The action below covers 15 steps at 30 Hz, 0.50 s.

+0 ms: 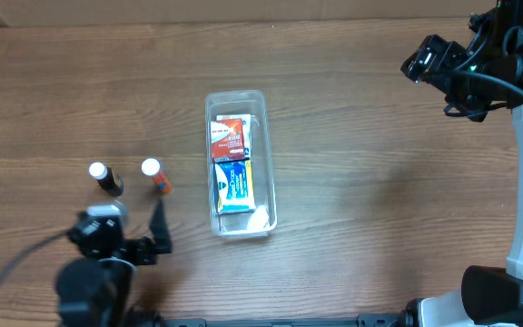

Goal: Pack container

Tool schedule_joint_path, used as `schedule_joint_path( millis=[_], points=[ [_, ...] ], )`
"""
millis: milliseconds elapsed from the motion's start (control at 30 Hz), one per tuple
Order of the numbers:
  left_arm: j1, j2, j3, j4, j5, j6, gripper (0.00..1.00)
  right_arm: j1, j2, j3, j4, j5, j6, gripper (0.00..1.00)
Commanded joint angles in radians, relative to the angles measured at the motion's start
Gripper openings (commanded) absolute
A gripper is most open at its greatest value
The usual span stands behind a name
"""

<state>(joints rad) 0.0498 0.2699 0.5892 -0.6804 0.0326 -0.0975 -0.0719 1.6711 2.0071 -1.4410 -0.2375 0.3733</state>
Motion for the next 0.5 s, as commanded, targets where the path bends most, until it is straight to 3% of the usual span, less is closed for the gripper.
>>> schedule_joint_path(
  millis=[0, 33, 100, 200, 367, 467],
  points=[
    [-0.004, 0.363, 0.413, -0.097, -0.014, -0.038, 1.0, -0.002, -0.002, 0.006, 0.002, -0.007, -0.003, 1.0],
    [-0.005, 0.456, 0.544, -0.166, 0.024, -0.014, 1.0, -0.002, -0.002, 0.006, 0.002, -0.007, -0.003, 1.0],
    [-0.003, 0.578, 0.686, -0.244, -0.077, 0.008, 1.0, -0.002, -0.002, 0.006, 0.002, -0.007, -0.003, 1.0],
    [0.064, 0.751, 0.762, -0.389, -0.238, -0.249, 1.0, -0.002, -0.002, 0.006, 0.002, -0.008, -0.003, 1.0],
    [0.281, 1.149, 0.762, -0.476, 0.007, -0.187, 0.99, -0.002, -0.002, 0.006, 0.002, -0.007, -0.003, 1.0],
    [0.31, 1.313, 0.762, -0.468, 0.016, -0.141, 0.97, -0.002, -0.002, 0.006, 0.002, -0.007, -0.003, 1.0]
  ],
)
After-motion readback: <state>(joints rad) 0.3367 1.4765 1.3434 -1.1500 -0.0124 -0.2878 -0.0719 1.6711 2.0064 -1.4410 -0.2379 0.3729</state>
